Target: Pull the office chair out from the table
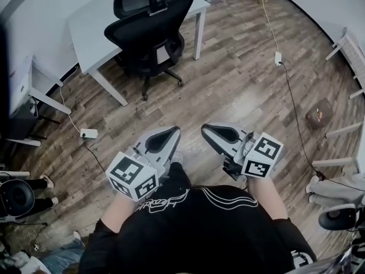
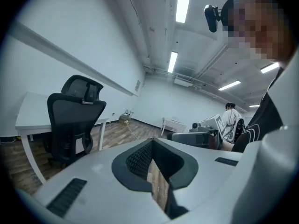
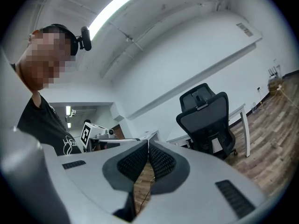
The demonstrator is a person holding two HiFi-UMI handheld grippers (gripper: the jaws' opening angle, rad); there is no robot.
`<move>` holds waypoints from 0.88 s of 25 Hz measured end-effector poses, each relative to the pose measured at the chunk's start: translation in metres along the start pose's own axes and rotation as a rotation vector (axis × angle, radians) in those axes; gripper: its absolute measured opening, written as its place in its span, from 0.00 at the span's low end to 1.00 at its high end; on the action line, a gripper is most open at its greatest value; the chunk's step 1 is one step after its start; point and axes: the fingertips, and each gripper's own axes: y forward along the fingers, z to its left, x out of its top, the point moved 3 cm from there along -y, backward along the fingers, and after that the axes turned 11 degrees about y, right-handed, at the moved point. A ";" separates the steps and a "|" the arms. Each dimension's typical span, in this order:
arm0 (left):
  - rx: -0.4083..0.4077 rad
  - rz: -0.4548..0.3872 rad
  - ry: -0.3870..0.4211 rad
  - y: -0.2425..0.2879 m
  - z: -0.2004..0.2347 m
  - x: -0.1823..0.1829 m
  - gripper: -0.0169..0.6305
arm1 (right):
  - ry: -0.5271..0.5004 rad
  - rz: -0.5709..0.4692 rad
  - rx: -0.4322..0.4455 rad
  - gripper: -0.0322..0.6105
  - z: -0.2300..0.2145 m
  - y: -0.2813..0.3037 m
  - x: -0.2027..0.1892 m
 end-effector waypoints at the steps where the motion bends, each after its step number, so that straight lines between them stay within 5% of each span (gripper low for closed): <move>1: 0.002 0.007 0.007 0.005 0.014 0.001 0.04 | 0.006 0.001 -0.002 0.11 -0.010 0.011 0.006; 12: 0.053 0.036 0.034 0.032 0.186 0.025 0.04 | 0.033 0.037 -0.042 0.11 -0.095 0.145 0.081; 22: 0.066 0.041 0.079 0.062 0.243 0.035 0.04 | -0.017 0.029 -0.033 0.11 -0.127 0.186 0.124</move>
